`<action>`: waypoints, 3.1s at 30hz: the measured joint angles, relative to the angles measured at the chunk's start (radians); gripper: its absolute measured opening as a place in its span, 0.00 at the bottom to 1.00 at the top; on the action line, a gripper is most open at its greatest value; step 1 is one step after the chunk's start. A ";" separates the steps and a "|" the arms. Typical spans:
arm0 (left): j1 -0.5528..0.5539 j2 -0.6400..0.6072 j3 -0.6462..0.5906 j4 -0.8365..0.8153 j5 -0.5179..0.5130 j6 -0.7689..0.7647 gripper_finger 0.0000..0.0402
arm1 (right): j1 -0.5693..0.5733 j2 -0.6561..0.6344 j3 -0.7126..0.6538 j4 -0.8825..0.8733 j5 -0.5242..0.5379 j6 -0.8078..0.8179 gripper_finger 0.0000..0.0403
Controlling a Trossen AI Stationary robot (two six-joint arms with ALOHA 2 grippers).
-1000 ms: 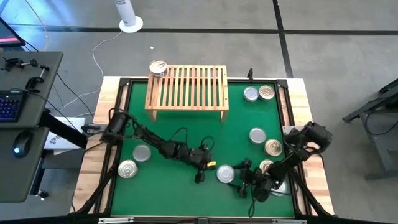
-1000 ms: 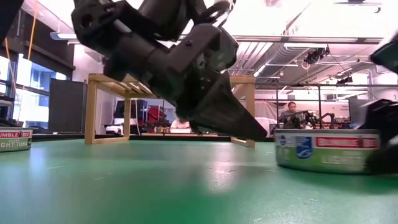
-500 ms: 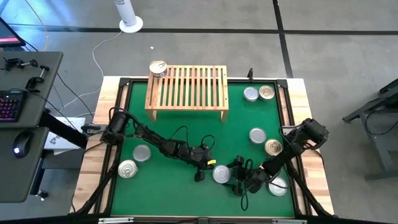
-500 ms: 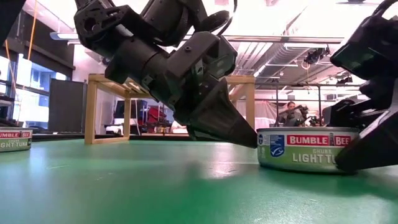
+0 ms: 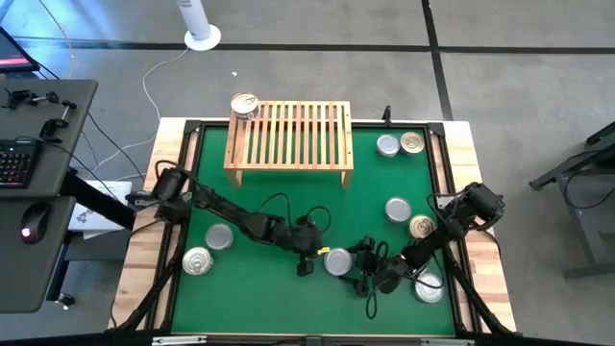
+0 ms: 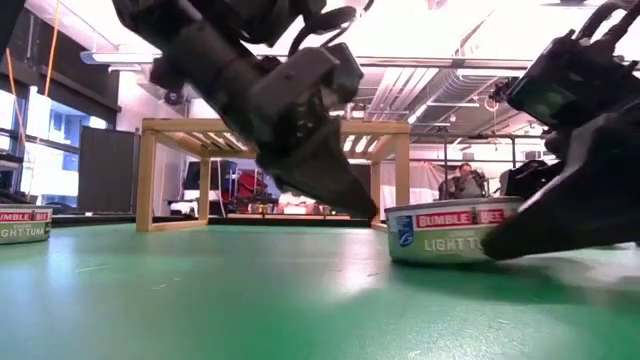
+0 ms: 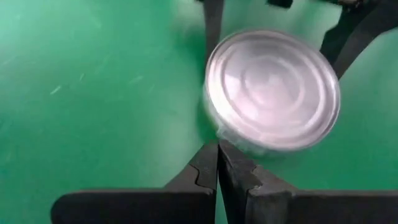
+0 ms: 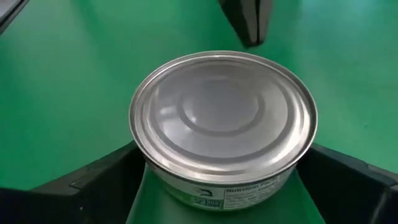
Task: Stack canned seafood by type on shelf
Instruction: Put the green white tuna can on the shelf
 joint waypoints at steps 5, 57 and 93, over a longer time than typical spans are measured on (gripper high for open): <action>-0.029 -0.016 0.000 -0.028 -0.002 -0.008 0.00 | 0.002 0.000 0.000 0.001 0.009 -0.003 0.96; -0.067 -0.010 -0.003 -0.049 -0.077 -0.011 0.00 | 0.007 0.008 -0.001 0.035 0.083 -0.081 0.94; -0.067 0.048 -0.006 0.007 -0.104 -0.026 0.00 | -0.116 0.112 0.002 0.351 -0.089 -0.216 0.93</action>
